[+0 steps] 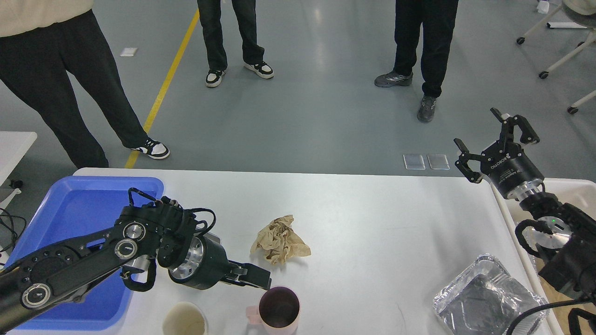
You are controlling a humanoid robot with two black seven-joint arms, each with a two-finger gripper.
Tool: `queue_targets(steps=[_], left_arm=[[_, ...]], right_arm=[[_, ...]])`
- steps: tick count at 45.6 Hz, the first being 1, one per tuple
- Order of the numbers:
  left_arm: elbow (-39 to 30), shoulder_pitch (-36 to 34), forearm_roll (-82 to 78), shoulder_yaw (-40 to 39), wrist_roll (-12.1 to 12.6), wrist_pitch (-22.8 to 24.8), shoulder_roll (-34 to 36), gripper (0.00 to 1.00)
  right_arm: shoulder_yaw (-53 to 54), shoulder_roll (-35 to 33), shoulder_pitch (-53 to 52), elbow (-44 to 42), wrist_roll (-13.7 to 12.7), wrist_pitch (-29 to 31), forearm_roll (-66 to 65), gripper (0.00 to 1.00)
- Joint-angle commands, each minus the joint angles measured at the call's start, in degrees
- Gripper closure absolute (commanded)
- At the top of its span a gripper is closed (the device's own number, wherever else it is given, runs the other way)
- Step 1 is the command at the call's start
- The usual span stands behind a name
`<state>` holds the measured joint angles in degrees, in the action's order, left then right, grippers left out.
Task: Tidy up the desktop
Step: 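Reach the left gripper out to the pink mug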
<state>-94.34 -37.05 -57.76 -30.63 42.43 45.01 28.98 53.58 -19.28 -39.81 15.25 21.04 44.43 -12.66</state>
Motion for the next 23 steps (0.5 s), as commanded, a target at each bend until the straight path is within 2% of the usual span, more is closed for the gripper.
queue_targets(steps=[1,12,23], left_arm=[[1.79,-1.71,-2.00,2.94,0.02,-0.01,-1.73,0.08],[5.66,-2.15,-5.52,5.31,0.02,0.25,-6.74,0.12],[6.98,-3.46,-6.32,8.91,0.11,0.52,-9.38,0.22]], right_arm=[[0.04,-0.32,0.26,0.13,0.05,-0.05,0.00,0.00],[0.12,-0.58,0.44,0.31,0.05,0.04,0.09,0.00],[0.12,-0.93,0.44,0.31,0.14,0.04,0.09,0.00]])
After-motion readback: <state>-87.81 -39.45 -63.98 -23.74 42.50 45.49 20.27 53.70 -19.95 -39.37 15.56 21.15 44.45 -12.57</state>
